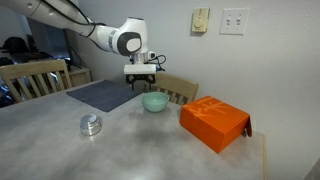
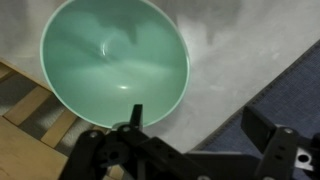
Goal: Move the green bowl to the left side of the table, remove the silver lid from the top of the silver tin
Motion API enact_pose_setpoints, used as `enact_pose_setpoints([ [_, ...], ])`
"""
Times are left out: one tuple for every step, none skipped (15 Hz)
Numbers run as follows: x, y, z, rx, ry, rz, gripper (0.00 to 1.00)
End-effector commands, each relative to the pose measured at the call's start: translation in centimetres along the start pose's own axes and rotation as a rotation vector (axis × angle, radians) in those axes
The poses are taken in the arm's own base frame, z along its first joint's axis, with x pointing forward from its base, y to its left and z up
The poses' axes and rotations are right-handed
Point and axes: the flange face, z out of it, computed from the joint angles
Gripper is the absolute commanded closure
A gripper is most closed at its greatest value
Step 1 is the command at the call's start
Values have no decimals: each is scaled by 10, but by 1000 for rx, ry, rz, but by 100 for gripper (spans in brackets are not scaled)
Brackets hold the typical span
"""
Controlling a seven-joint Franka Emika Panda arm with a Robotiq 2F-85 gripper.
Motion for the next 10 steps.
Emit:
enact_pose_setpoints([
  [-3, 16, 21, 15, 12, 30, 0],
  [-5, 18, 28, 12, 6, 36, 0],
  [-6, 19, 35, 19, -2, 44, 0],
  [-7, 19, 41, 24, -6, 50, 0],
  [-8, 19, 48, 29, -11, 56, 0],
  [-10, 18, 54, 37, -22, 63, 0],
  [-12, 18, 60, 41, -33, 71, 0],
  [-13, 17, 64, 46, -42, 78, 0],
  [-13, 16, 67, 47, -51, 89, 25],
  [-12, 16, 68, 44, -56, 97, 26],
])
